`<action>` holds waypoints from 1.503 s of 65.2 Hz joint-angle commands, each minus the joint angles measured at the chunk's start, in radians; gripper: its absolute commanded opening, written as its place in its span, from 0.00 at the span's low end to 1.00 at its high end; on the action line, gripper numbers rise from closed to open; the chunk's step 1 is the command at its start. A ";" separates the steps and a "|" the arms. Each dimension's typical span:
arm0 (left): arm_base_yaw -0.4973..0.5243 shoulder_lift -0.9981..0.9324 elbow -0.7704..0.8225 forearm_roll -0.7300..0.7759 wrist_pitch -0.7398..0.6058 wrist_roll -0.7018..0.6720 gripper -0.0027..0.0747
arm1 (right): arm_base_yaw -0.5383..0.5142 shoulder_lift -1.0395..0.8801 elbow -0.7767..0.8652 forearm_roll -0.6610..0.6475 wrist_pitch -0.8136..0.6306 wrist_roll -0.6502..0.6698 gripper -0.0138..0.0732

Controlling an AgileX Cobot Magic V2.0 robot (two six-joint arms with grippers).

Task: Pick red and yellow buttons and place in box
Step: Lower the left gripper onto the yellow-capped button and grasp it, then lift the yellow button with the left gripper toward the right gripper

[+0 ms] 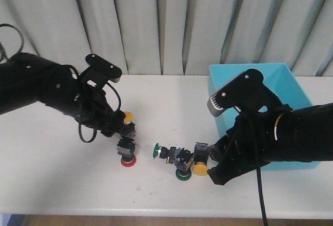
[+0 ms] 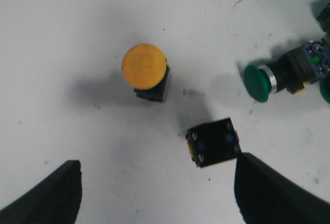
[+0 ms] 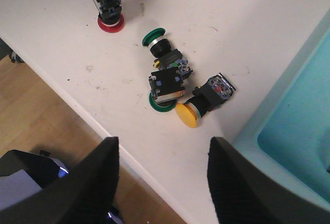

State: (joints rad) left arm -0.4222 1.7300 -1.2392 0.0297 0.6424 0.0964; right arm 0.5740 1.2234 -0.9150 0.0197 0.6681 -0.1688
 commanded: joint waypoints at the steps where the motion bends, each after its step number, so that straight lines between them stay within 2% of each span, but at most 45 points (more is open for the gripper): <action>1: -0.006 0.054 -0.121 -0.010 -0.002 -0.029 0.79 | 0.000 -0.019 -0.025 -0.003 -0.064 -0.012 0.61; 16: -0.006 0.264 -0.346 -0.010 0.068 -0.070 0.79 | 0.000 -0.019 -0.025 -0.003 -0.072 -0.012 0.61; 38: -0.005 0.465 -0.527 0.001 0.075 -0.124 0.78 | 0.000 -0.019 -0.025 -0.003 -0.072 -0.012 0.61; 46: -0.005 0.488 -0.541 0.021 0.086 -0.124 0.70 | 0.000 -0.019 -0.025 -0.003 -0.071 -0.012 0.61; 60: -0.005 0.485 -0.546 0.022 0.091 -0.124 0.46 | 0.000 -0.019 -0.025 -0.003 -0.072 -0.012 0.61; 73: -0.005 0.467 -0.548 0.022 0.118 -0.124 0.29 | 0.000 -0.019 -0.025 -0.003 -0.073 -0.012 0.61; 84: -0.005 0.404 -0.548 0.022 0.158 -0.124 0.23 | 0.000 -0.019 -0.025 -0.003 -0.073 -0.012 0.61; 98: -0.005 0.259 -0.548 0.020 0.213 -0.121 0.23 | 0.000 -0.019 -0.025 -0.005 -0.073 -0.012 0.61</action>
State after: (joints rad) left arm -0.4244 2.1278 -1.7573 0.0501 0.8575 -0.0167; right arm 0.5740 1.2234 -0.9150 0.0197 0.6522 -0.1700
